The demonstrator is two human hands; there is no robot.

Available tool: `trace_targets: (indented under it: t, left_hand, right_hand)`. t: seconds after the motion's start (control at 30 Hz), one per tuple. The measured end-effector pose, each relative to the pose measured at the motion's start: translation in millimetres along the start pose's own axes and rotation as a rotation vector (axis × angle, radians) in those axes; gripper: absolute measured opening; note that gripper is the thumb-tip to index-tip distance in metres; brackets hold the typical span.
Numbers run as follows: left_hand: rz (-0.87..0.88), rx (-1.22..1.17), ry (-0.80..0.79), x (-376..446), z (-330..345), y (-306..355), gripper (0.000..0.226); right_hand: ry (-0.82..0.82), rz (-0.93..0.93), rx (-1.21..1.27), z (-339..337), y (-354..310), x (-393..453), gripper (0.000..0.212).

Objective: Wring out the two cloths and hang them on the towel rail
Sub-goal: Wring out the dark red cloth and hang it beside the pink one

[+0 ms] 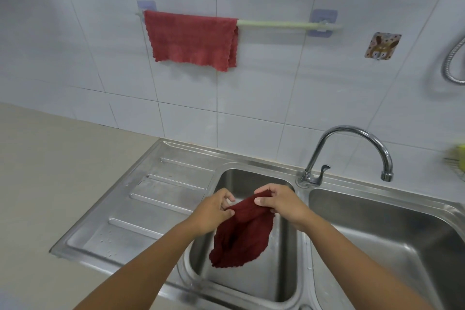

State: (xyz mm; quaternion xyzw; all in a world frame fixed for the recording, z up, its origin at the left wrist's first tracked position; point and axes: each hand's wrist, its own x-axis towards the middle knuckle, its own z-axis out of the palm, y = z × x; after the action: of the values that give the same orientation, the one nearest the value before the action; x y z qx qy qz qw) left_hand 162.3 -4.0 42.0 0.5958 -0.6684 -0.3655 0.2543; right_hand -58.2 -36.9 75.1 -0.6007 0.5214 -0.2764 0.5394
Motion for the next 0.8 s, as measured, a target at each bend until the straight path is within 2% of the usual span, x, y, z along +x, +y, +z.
trace_targets:
  t: [0.1,0.27,0.4,0.53,0.6,0.67,0.8]
  left_hand:
    - [-0.011,0.02,-0.052,-0.8,-1.3,1.1,0.022]
    - [0.005,-0.093,-0.086,-2.3,1.8,20.8,0.026]
    - [0.021,-0.042,0.017,2.1,3.0,32.6,0.005]
    - [0.035,-0.044,0.141,2.7,-5.8,34.2,0.007]
    - [0.044,-0.094,0.108,2.4,-6.3,35.5,0.007]
    - [0.027,-0.2,0.058,1.3,-2.9,37.9,0.007]
    - [-0.063,-0.426,0.133,3.3,-5.2,41.7,0.007]
  right_hand:
    - [-0.044,0.031,0.05,-1.9,-0.2,0.4,0.016]
    - [-0.018,-0.04,0.012,5.1,-2.4,1.6,0.007]
    - [-0.008,-0.059,-0.063,8.6,-1.8,-2.7,0.028]
    - [-0.105,-0.026,-0.102,1.9,1.6,-10.1,0.011]
    - [-0.175,0.022,-0.141,1.4,4.9,-14.2,0.012]
    - [-0.236,0.056,-0.179,4.3,8.8,-16.9,0.028]
    - [-0.327,0.053,-0.129,12.6,13.7,-22.2,0.031]
